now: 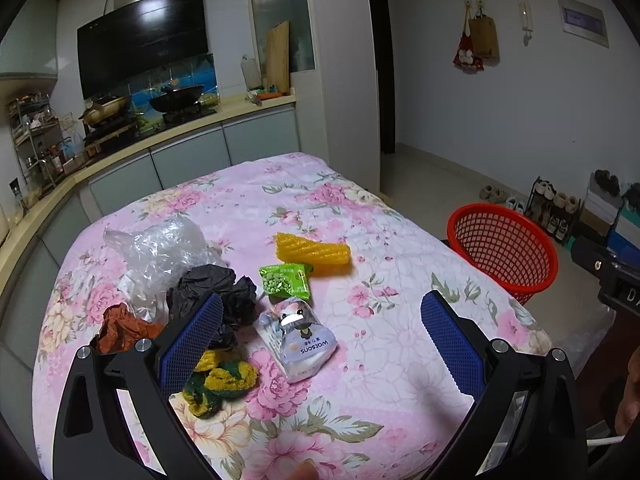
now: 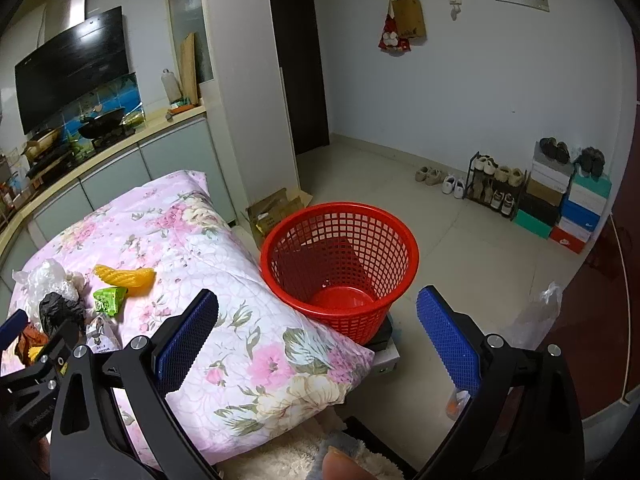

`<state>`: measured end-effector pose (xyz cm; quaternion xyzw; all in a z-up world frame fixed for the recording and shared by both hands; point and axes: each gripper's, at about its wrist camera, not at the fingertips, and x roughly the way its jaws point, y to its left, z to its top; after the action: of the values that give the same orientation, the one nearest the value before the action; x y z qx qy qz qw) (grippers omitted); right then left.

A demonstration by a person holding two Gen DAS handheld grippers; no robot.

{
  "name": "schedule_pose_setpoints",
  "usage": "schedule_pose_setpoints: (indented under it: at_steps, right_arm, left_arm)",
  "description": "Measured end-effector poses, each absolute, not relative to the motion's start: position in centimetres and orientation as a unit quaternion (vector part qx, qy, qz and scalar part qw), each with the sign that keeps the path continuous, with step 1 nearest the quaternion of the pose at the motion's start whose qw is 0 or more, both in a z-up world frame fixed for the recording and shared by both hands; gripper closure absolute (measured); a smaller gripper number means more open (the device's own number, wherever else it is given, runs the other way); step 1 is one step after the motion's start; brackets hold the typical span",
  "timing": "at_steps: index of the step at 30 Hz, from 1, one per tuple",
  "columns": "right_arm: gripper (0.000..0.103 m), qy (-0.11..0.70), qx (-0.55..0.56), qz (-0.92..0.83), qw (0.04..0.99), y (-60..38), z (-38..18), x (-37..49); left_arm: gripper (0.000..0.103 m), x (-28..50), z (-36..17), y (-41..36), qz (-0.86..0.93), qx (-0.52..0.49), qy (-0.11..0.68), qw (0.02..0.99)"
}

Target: Collect trash

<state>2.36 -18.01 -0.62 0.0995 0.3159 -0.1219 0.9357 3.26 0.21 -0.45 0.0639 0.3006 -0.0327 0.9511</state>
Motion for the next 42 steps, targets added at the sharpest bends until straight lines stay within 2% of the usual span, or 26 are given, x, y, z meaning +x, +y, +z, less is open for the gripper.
schedule_pose_setpoints:
  at_steps: [23, 30, 38, 42]
  right_arm:
    - [0.007, 0.318, 0.1, -0.118, 0.935, -17.8, -0.9, 2.4]
    - [0.007, 0.322, 0.092, -0.09, 0.938, -17.5, -1.6, 3.4]
    - [0.007, 0.347, 0.095, -0.041, 0.932, -16.1, -3.1, 5.4]
    - [0.007, 0.364, 0.082, -0.003, 0.928, -14.4, -4.0, 6.0]
  left_arm:
    - [0.007, 3.6, -0.1, 1.4, -0.03, 0.055, 0.312, 0.948]
    - [0.007, 4.5, 1.5, 6.9, 0.029, 0.022, 0.311, 0.95]
    - [0.007, 3.2, 2.2, 19.0, 0.147, -0.058, 0.329, 0.931]
    - [0.007, 2.1, 1.6, 22.8, 0.162, -0.103, 0.336, 0.922]
